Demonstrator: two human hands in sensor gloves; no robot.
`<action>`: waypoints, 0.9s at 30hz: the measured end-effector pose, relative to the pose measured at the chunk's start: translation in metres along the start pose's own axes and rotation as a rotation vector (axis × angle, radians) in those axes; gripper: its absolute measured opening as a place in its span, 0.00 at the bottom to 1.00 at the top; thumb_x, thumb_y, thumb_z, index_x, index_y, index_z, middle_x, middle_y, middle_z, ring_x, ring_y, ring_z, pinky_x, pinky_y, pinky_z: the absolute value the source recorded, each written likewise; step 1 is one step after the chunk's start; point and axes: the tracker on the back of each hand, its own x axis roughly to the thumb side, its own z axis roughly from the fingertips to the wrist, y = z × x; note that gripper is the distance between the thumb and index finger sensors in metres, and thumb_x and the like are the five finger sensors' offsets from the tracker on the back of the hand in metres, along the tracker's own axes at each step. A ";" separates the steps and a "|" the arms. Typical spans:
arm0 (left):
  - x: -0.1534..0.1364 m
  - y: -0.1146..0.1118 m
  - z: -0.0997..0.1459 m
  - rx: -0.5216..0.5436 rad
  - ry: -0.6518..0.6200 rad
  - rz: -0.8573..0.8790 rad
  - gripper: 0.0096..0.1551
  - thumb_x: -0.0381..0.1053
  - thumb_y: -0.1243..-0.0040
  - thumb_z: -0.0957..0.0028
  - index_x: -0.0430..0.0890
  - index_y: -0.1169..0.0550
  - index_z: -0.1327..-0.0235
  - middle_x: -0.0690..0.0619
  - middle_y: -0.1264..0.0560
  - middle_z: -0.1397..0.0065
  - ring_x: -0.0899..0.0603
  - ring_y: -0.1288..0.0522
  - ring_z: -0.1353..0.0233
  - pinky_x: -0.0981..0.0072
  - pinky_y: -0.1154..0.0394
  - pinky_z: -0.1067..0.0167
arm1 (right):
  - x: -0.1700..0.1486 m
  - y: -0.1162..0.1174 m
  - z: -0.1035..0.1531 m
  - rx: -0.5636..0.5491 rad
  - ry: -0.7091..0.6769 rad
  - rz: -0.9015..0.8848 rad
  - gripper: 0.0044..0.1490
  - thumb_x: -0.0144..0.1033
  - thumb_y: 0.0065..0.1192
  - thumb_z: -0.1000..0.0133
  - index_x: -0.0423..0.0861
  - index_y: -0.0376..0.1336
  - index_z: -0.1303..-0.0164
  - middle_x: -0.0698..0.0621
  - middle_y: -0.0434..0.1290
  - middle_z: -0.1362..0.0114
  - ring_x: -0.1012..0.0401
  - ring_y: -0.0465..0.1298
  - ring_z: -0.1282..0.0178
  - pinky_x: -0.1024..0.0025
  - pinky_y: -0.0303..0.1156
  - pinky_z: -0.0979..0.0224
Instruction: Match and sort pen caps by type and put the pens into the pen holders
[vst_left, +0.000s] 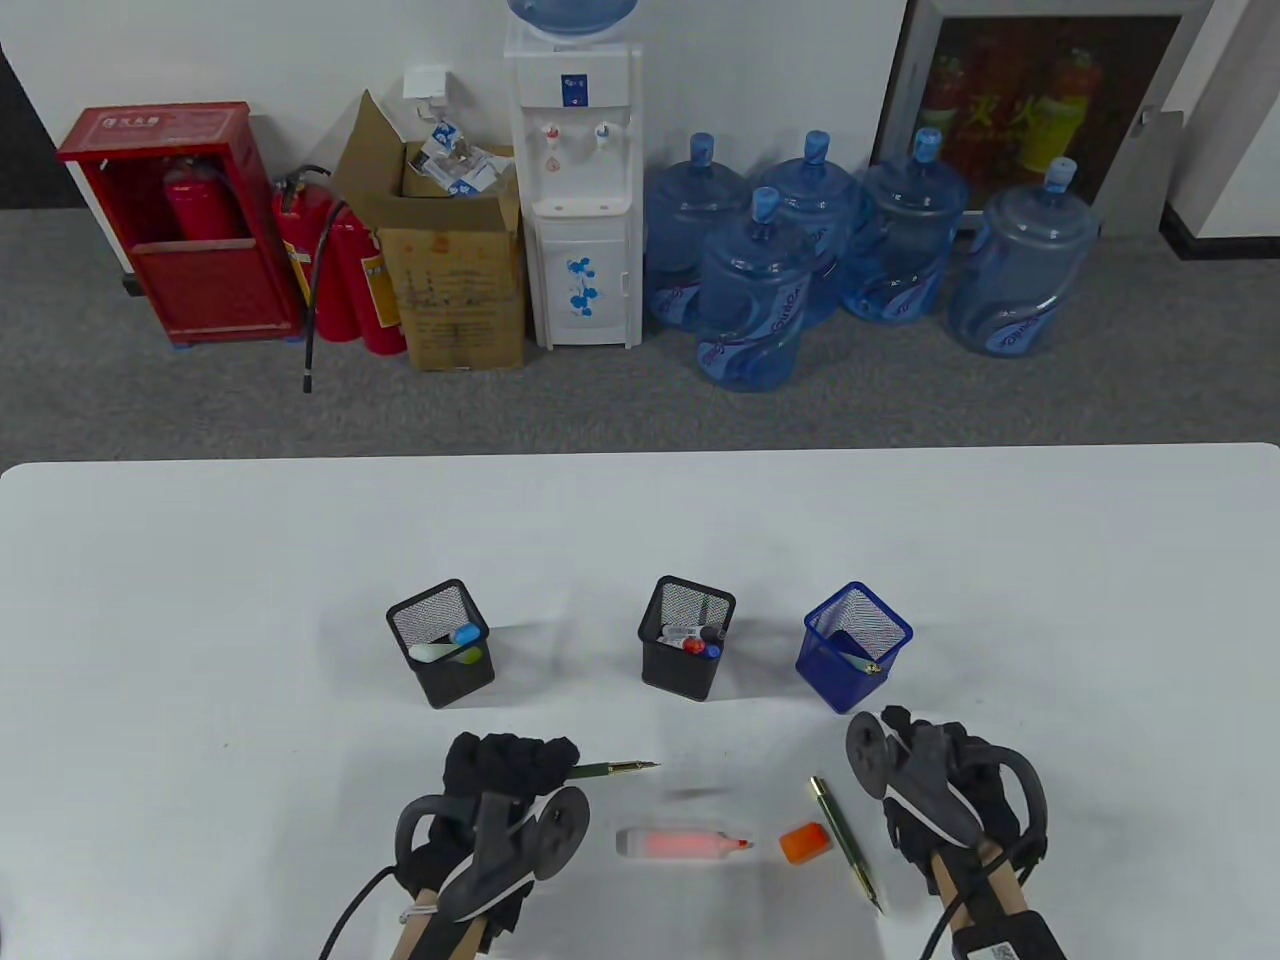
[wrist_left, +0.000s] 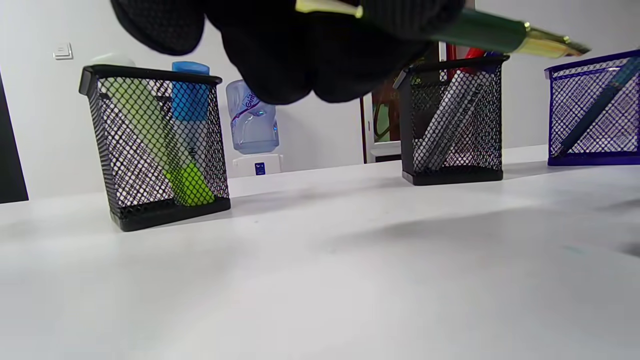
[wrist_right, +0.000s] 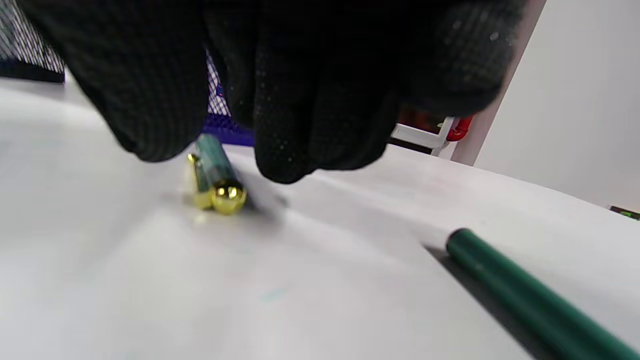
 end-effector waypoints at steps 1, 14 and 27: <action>0.000 0.000 0.000 -0.001 0.000 -0.001 0.28 0.51 0.50 0.55 0.62 0.30 0.37 0.59 0.21 0.37 0.44 0.22 0.33 0.34 0.36 0.25 | 0.002 0.002 -0.001 0.010 0.005 0.007 0.43 0.52 0.73 0.60 0.53 0.68 0.33 0.56 0.86 0.44 0.60 0.86 0.51 0.60 0.84 0.46; -0.001 -0.001 -0.001 -0.004 -0.002 0.022 0.28 0.51 0.52 0.54 0.62 0.29 0.37 0.59 0.21 0.37 0.43 0.22 0.33 0.34 0.36 0.25 | 0.004 0.008 0.005 -0.049 -0.022 -0.006 0.39 0.43 0.74 0.60 0.53 0.69 0.35 0.57 0.86 0.43 0.60 0.84 0.53 0.61 0.84 0.44; 0.002 0.006 0.000 0.090 -0.015 0.122 0.27 0.51 0.56 0.53 0.66 0.28 0.39 0.59 0.21 0.39 0.44 0.22 0.35 0.35 0.36 0.25 | 0.045 -0.058 0.046 -0.293 -0.278 -0.396 0.33 0.38 0.63 0.54 0.57 0.67 0.34 0.56 0.80 0.35 0.57 0.84 0.45 0.52 0.85 0.40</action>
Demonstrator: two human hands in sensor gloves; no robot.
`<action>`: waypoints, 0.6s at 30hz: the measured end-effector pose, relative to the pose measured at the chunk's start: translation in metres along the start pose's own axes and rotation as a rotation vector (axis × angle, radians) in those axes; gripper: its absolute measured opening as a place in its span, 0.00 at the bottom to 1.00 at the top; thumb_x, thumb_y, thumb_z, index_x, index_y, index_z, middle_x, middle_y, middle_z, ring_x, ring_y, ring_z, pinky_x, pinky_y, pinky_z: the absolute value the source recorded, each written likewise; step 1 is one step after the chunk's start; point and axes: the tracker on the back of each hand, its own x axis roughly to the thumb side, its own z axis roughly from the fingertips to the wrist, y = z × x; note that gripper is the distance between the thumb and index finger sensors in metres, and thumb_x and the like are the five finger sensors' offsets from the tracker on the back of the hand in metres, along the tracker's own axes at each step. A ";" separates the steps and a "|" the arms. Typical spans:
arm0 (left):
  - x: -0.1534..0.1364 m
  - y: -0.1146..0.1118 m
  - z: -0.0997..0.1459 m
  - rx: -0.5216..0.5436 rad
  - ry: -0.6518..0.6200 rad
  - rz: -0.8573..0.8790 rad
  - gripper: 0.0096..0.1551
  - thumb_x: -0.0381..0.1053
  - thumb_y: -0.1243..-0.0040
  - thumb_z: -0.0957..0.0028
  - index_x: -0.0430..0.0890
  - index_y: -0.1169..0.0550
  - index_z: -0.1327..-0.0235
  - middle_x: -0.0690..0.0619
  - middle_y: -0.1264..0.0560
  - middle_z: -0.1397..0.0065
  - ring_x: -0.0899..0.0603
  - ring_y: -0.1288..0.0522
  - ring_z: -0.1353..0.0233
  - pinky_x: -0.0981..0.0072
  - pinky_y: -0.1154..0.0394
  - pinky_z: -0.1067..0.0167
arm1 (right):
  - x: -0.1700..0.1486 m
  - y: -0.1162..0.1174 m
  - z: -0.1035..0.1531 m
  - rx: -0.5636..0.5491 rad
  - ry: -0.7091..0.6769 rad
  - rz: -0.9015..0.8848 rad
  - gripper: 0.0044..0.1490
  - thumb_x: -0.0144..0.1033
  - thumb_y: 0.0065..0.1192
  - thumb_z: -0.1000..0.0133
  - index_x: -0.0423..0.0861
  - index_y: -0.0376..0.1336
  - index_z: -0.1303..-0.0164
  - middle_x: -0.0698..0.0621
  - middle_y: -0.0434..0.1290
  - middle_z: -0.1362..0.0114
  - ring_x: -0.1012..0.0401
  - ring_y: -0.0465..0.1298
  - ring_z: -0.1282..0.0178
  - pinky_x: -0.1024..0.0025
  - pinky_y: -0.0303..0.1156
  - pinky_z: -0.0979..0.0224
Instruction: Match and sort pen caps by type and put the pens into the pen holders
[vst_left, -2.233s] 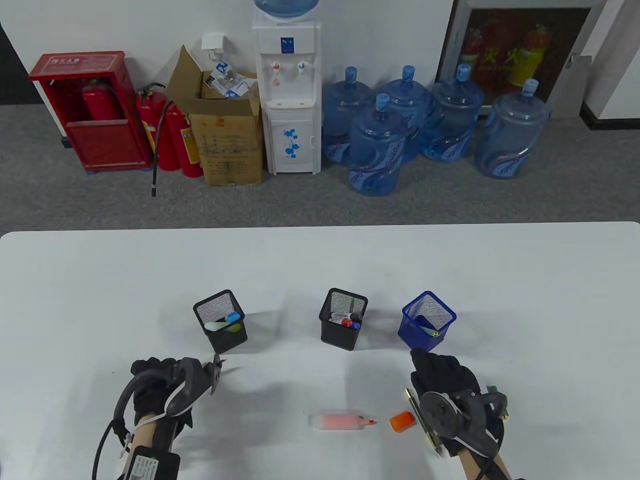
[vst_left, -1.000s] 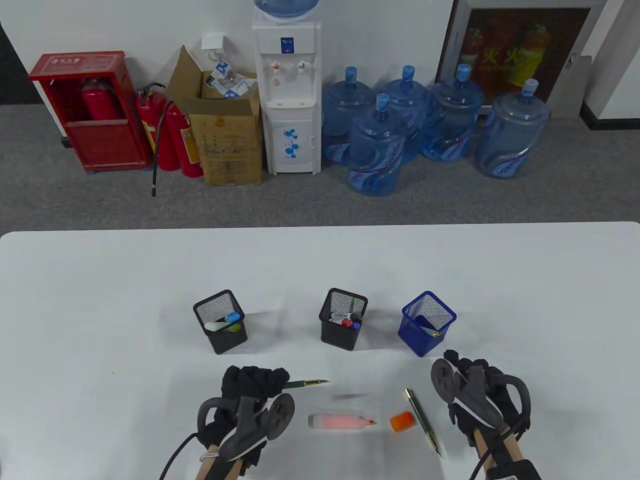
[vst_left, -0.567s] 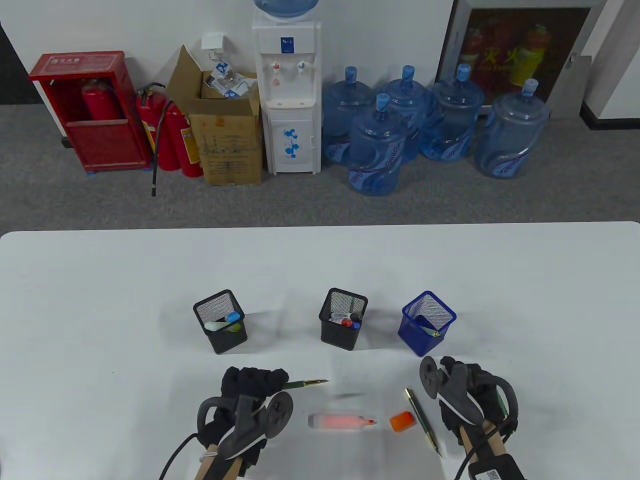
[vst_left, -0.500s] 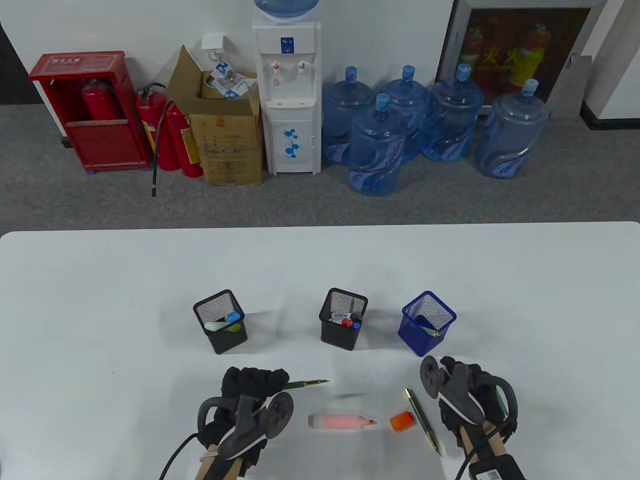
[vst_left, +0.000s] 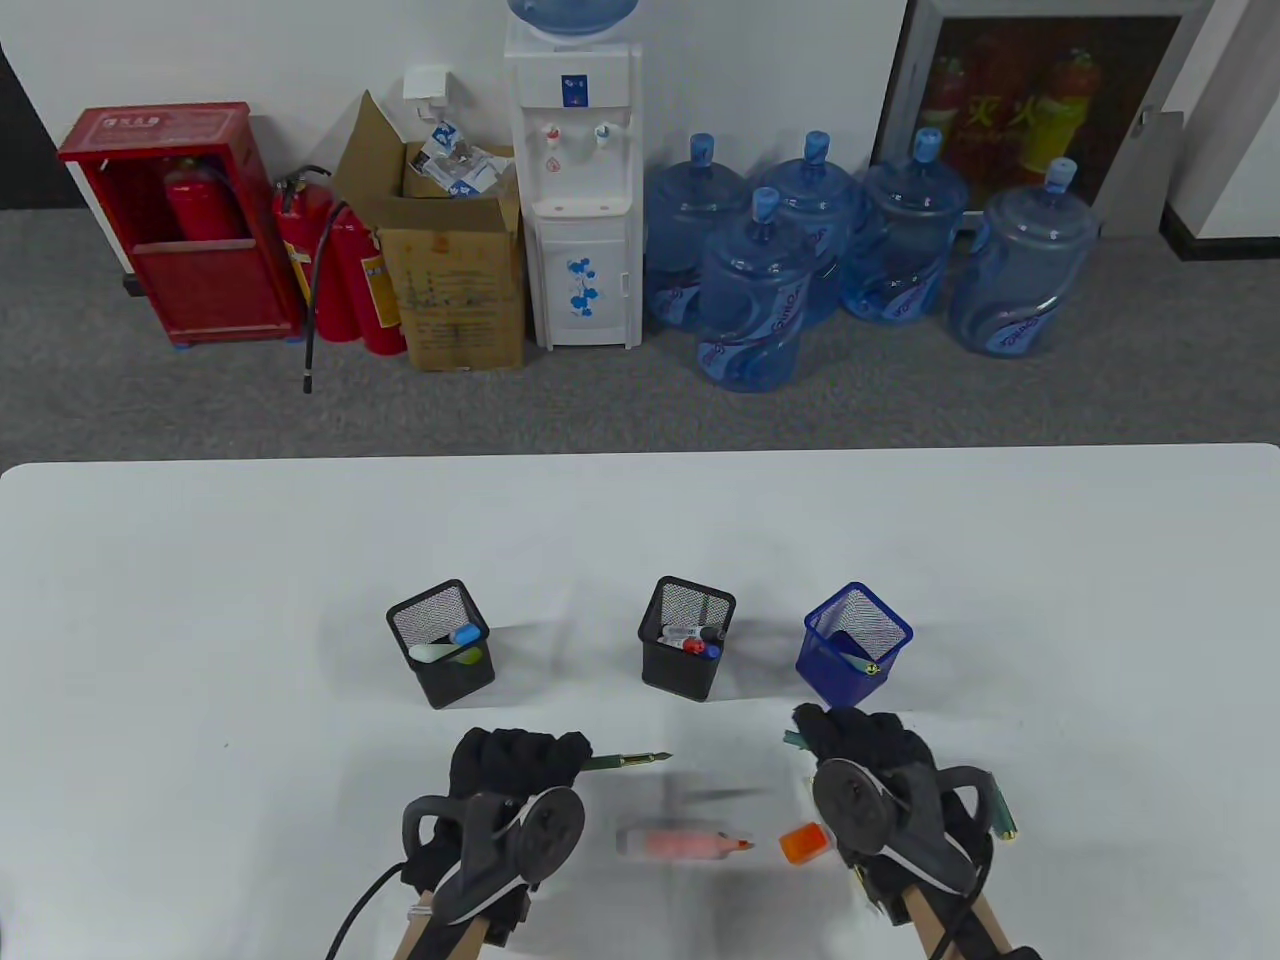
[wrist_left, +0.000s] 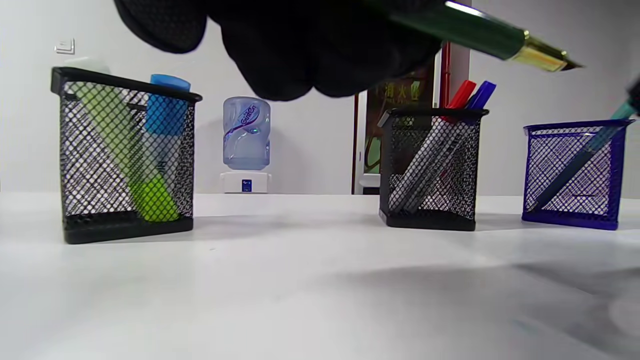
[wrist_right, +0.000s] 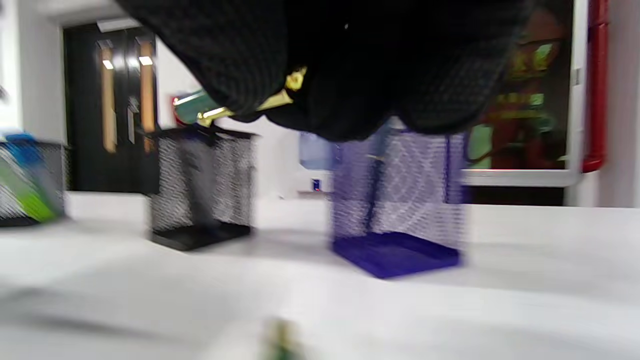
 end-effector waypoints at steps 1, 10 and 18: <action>0.001 -0.001 0.000 -0.002 -0.003 -0.003 0.27 0.51 0.56 0.54 0.66 0.28 0.39 0.60 0.21 0.39 0.44 0.22 0.34 0.35 0.36 0.25 | 0.008 0.001 -0.001 -0.002 -0.011 -0.013 0.33 0.38 0.63 0.54 0.57 0.67 0.34 0.56 0.79 0.34 0.57 0.85 0.45 0.53 0.86 0.41; 0.008 -0.007 0.001 -0.007 -0.012 -0.012 0.27 0.51 0.56 0.53 0.65 0.27 0.40 0.60 0.20 0.38 0.44 0.21 0.35 0.35 0.35 0.25 | 0.031 0.022 0.006 -0.074 -0.085 -0.053 0.32 0.38 0.64 0.54 0.58 0.68 0.36 0.56 0.78 0.34 0.58 0.86 0.46 0.56 0.86 0.42; 0.019 -0.008 0.001 -0.010 -0.039 -0.019 0.27 0.51 0.56 0.53 0.65 0.27 0.40 0.60 0.20 0.38 0.44 0.21 0.35 0.36 0.34 0.25 | 0.038 0.029 0.008 -0.052 -0.119 -0.053 0.32 0.38 0.65 0.54 0.59 0.69 0.36 0.57 0.78 0.34 0.57 0.86 0.45 0.56 0.86 0.41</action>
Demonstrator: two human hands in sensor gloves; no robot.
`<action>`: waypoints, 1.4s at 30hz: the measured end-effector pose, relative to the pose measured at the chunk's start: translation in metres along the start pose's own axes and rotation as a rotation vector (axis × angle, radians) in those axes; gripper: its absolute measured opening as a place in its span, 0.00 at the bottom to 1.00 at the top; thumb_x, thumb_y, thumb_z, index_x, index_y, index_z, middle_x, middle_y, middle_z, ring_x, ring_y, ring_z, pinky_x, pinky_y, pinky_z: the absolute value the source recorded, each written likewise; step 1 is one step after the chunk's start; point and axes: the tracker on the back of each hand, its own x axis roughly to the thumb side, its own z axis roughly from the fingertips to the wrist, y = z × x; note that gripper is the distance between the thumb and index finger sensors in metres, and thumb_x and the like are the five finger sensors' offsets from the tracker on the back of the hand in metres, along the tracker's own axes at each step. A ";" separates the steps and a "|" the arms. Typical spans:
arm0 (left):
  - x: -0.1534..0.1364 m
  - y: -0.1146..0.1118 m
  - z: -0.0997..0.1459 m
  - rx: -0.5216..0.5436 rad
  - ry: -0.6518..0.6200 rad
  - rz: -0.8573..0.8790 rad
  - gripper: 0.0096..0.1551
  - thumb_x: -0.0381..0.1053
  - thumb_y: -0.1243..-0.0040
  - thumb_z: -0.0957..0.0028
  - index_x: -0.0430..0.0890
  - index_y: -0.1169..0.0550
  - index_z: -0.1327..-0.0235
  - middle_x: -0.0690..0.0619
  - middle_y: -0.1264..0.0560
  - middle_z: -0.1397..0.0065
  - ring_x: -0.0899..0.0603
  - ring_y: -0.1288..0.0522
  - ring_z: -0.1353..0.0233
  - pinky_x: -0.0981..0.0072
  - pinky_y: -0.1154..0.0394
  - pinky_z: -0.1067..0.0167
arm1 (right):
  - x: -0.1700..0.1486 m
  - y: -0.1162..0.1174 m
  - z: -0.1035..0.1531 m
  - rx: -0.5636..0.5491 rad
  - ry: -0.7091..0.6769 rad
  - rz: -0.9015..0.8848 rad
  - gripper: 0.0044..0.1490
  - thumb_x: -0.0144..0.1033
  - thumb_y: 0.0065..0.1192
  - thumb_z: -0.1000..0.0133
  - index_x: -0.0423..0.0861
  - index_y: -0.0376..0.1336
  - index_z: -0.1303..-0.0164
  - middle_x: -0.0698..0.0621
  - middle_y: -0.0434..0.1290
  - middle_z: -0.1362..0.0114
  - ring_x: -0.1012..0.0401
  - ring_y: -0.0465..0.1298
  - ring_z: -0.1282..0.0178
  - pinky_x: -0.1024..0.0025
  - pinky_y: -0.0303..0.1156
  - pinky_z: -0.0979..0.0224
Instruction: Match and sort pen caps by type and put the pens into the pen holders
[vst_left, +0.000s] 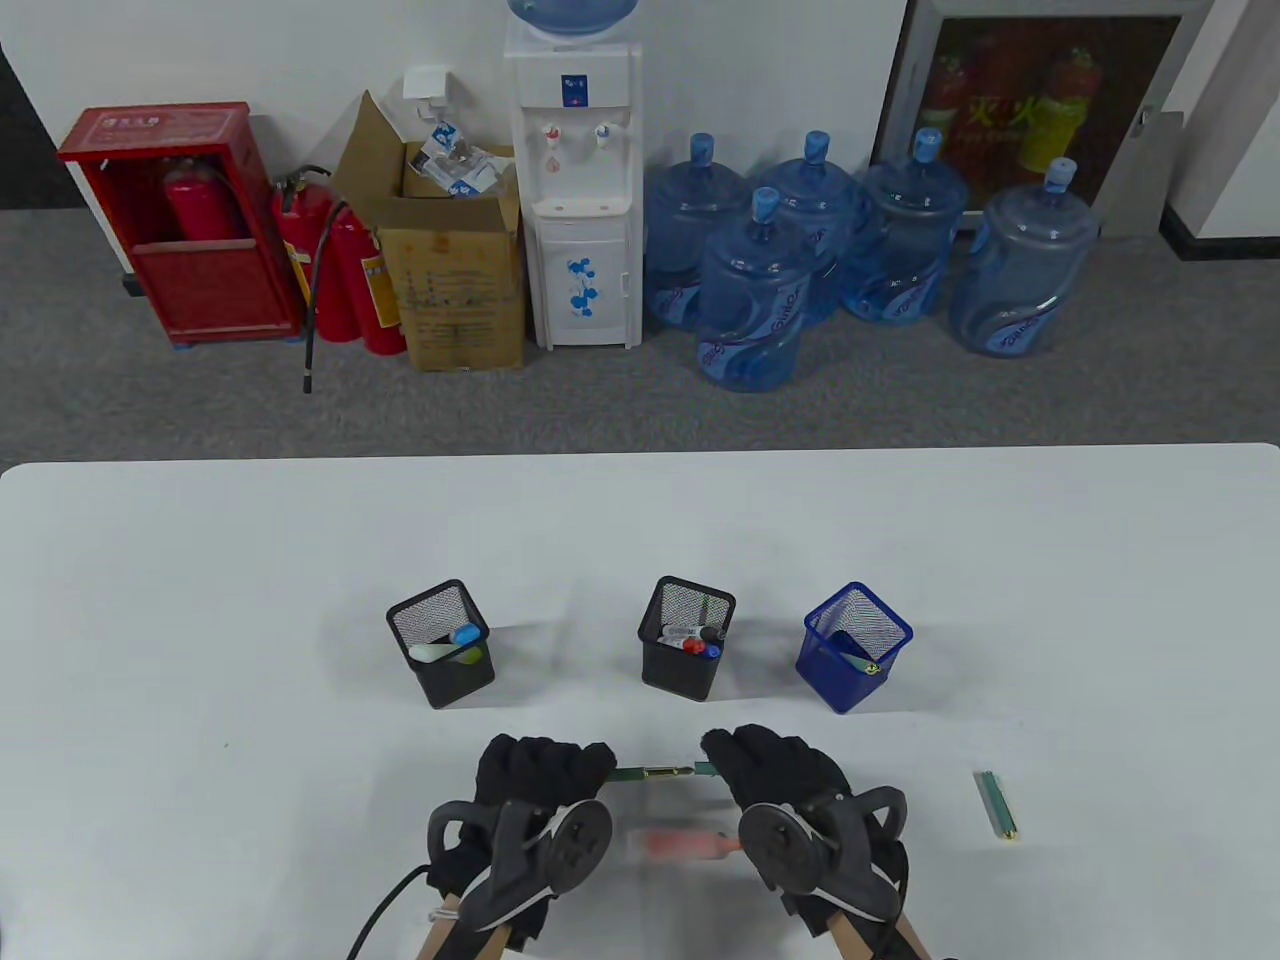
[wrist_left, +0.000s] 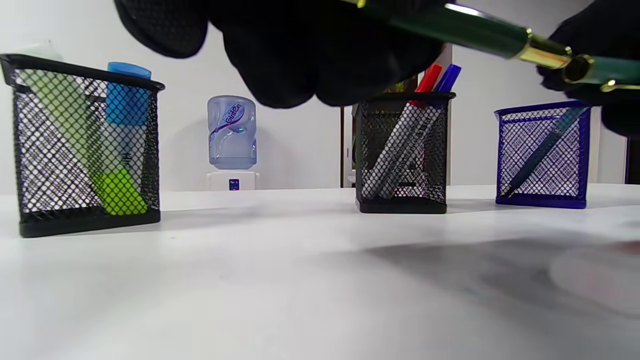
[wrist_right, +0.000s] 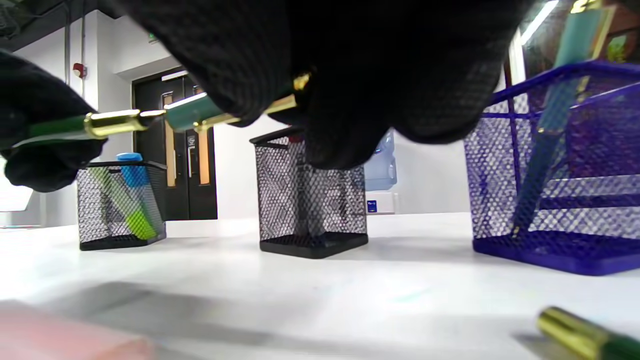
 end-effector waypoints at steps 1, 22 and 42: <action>0.002 0.000 0.000 -0.001 -0.003 -0.002 0.27 0.51 0.56 0.53 0.65 0.27 0.40 0.60 0.20 0.38 0.44 0.21 0.35 0.36 0.34 0.25 | 0.002 0.000 0.001 0.001 -0.009 0.002 0.32 0.38 0.65 0.54 0.58 0.68 0.36 0.57 0.78 0.34 0.57 0.86 0.45 0.56 0.86 0.41; 0.022 0.006 0.000 0.082 -0.079 -0.017 0.26 0.49 0.49 0.54 0.60 0.22 0.42 0.58 0.16 0.40 0.43 0.17 0.37 0.36 0.31 0.27 | 0.015 -0.006 0.000 -0.044 -0.039 -0.096 0.30 0.34 0.65 0.55 0.55 0.71 0.39 0.57 0.80 0.35 0.58 0.86 0.50 0.65 0.89 0.46; -0.025 0.007 0.003 0.057 0.065 0.019 0.39 0.58 0.47 0.56 0.58 0.35 0.25 0.53 0.26 0.24 0.40 0.23 0.28 0.34 0.34 0.27 | -0.086 -0.115 -0.049 -0.086 0.264 0.370 0.32 0.42 0.60 0.50 0.53 0.68 0.33 0.54 0.78 0.37 0.58 0.83 0.47 0.58 0.85 0.41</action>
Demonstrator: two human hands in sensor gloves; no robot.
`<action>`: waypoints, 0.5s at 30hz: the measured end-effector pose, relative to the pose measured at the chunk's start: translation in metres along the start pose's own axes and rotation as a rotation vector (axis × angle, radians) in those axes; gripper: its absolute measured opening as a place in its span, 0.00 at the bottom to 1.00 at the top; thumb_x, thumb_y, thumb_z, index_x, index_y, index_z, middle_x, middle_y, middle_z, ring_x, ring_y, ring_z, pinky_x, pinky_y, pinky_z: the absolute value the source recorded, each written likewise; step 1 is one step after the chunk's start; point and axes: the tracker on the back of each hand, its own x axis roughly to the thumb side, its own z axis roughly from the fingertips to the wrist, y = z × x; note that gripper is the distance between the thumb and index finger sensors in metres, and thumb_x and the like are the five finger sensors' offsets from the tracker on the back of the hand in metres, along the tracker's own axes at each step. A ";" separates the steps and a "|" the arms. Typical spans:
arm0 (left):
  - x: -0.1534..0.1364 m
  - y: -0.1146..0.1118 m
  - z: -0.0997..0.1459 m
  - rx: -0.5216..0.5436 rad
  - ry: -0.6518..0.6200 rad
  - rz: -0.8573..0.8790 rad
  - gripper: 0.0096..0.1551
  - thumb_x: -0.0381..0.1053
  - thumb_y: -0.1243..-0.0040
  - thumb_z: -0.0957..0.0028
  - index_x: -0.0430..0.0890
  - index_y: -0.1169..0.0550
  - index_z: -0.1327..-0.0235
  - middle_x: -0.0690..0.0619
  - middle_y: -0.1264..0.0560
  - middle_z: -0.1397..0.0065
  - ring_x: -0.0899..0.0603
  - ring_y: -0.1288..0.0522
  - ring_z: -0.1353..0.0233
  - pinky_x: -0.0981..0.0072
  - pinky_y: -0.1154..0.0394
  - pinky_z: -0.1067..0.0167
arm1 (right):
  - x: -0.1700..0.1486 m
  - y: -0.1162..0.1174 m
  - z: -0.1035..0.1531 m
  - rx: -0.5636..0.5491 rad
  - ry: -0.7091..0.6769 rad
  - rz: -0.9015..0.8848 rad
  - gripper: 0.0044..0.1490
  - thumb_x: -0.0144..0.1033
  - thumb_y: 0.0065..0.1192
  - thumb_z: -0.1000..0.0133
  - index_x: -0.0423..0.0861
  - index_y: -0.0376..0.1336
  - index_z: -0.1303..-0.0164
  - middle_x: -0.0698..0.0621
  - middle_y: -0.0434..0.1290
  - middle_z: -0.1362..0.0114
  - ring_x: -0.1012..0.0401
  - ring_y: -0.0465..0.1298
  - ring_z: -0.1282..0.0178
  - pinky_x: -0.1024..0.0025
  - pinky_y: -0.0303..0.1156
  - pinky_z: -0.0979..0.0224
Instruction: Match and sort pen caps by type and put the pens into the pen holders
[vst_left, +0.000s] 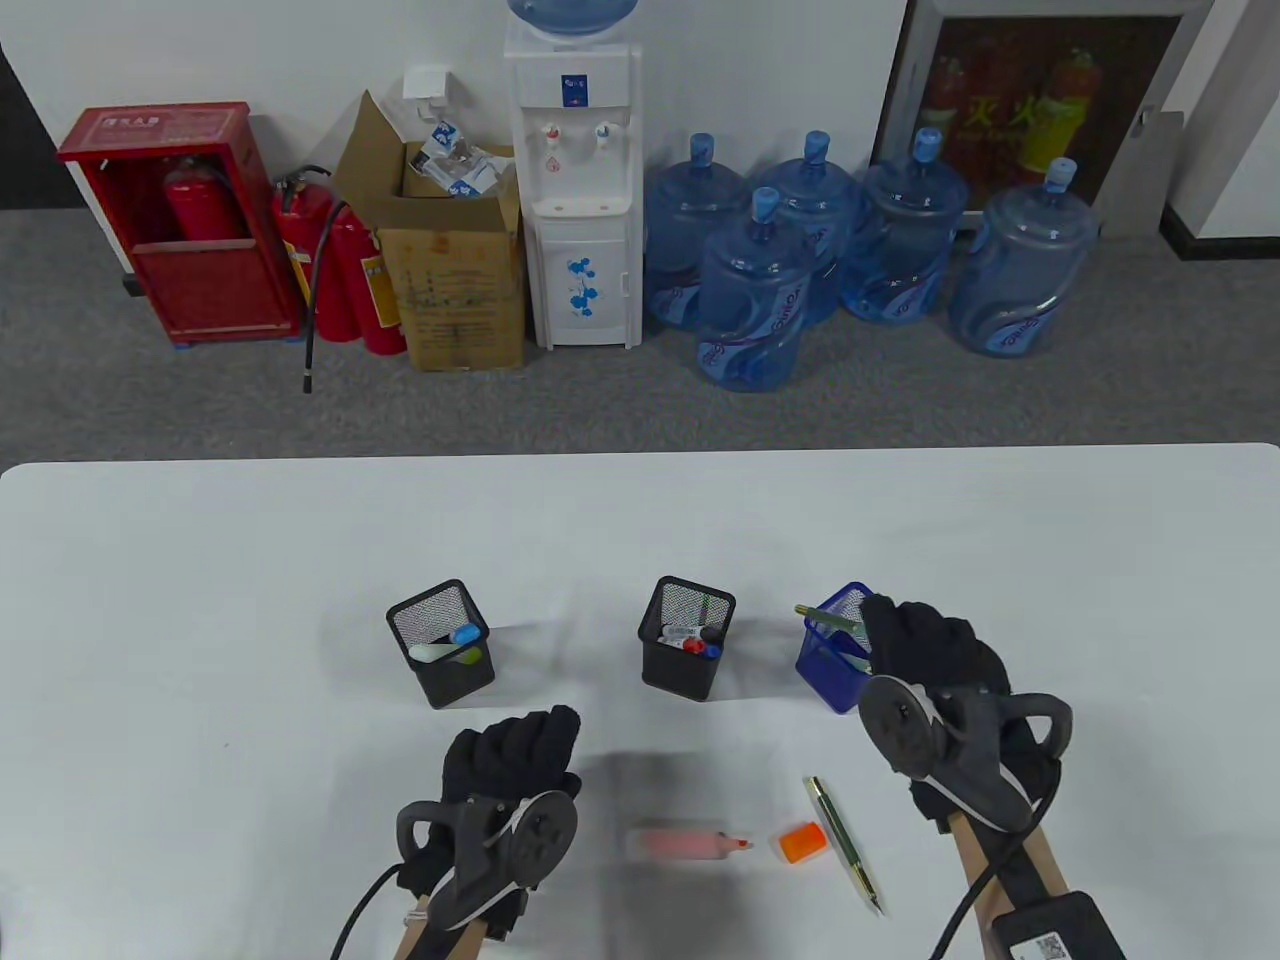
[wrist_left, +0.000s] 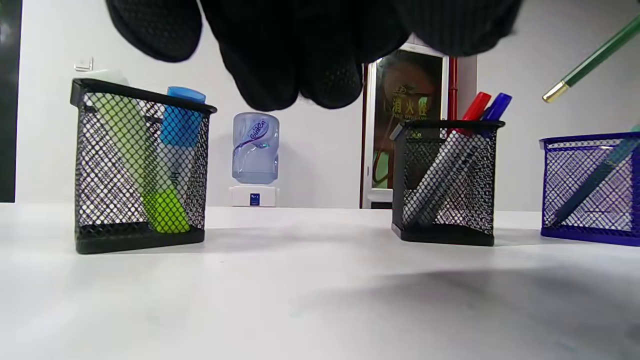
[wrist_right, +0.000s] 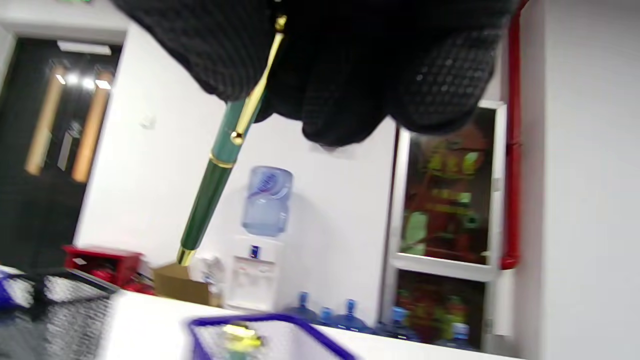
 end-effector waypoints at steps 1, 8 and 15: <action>0.001 0.000 0.000 0.001 -0.006 -0.011 0.39 0.58 0.47 0.56 0.58 0.35 0.25 0.53 0.25 0.24 0.40 0.23 0.28 0.34 0.34 0.27 | -0.001 0.005 -0.001 0.013 0.014 0.028 0.32 0.43 0.61 0.50 0.53 0.68 0.34 0.54 0.78 0.37 0.58 0.83 0.47 0.58 0.84 0.41; 0.001 0.000 0.001 -0.014 -0.011 -0.013 0.39 0.59 0.47 0.56 0.58 0.35 0.26 0.53 0.25 0.24 0.40 0.22 0.28 0.34 0.33 0.27 | 0.005 0.038 -0.006 0.084 0.042 0.103 0.31 0.43 0.63 0.51 0.53 0.69 0.35 0.54 0.79 0.38 0.58 0.84 0.47 0.58 0.84 0.41; 0.002 0.001 0.001 -0.025 -0.015 -0.020 0.39 0.59 0.47 0.56 0.58 0.34 0.26 0.53 0.25 0.25 0.40 0.22 0.28 0.34 0.33 0.27 | 0.010 0.054 -0.006 0.088 0.055 0.091 0.34 0.47 0.62 0.52 0.53 0.68 0.33 0.54 0.79 0.35 0.57 0.84 0.44 0.58 0.85 0.41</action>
